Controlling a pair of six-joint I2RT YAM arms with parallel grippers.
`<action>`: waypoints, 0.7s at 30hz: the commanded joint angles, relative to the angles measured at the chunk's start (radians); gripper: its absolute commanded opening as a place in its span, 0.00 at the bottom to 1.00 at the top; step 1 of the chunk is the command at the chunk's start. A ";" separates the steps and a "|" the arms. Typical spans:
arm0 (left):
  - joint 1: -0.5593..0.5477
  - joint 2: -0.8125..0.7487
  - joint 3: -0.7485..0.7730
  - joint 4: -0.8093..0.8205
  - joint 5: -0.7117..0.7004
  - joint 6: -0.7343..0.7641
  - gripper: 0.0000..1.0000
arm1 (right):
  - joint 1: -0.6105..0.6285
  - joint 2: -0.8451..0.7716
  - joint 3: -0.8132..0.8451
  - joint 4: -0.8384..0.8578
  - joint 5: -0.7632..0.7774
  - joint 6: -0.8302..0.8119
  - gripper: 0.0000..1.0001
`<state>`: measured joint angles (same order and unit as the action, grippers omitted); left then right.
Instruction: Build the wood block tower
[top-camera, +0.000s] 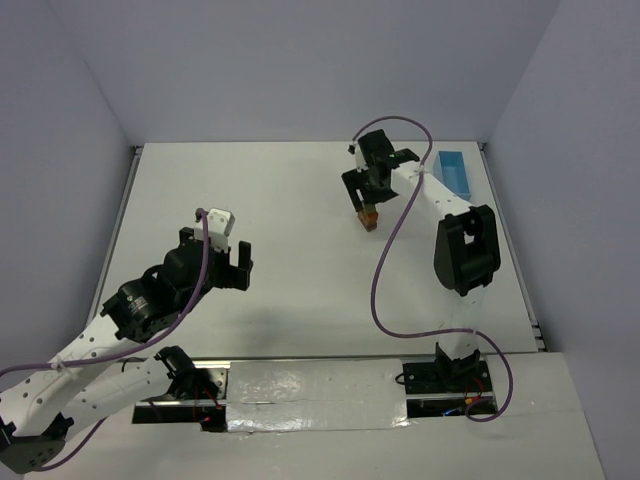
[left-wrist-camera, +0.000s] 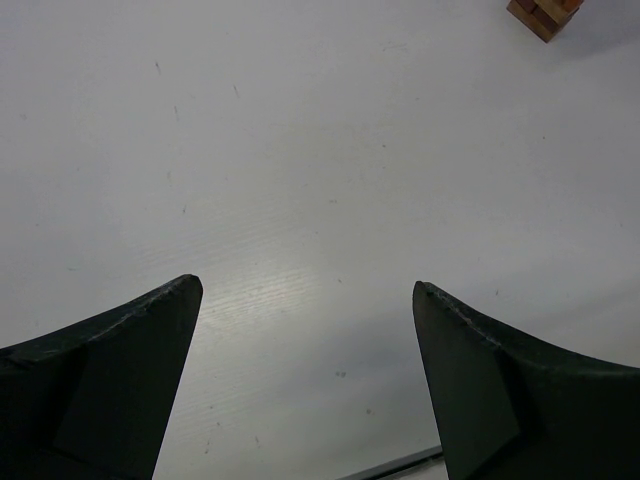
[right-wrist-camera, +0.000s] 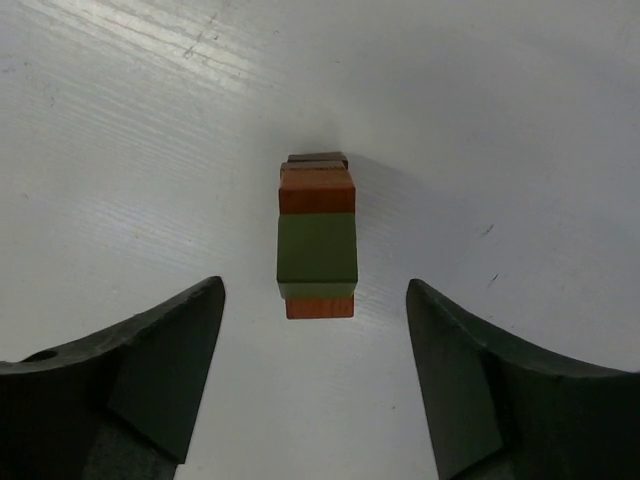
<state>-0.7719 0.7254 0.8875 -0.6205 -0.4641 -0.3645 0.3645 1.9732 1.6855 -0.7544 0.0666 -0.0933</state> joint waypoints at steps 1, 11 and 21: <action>0.016 0.012 0.004 0.033 -0.027 0.010 0.99 | 0.008 -0.120 0.039 -0.005 -0.007 0.042 0.83; 0.506 0.036 0.045 0.011 -0.025 -0.113 1.00 | 0.007 -0.921 -0.457 0.190 0.241 0.289 1.00; 0.582 -0.096 0.034 -0.008 -0.157 -0.091 0.99 | 0.008 -1.324 -0.690 0.058 0.251 0.363 1.00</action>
<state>-0.1967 0.6655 0.9009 -0.6388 -0.5762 -0.4515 0.3668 0.6956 1.0325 -0.6502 0.3058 0.2424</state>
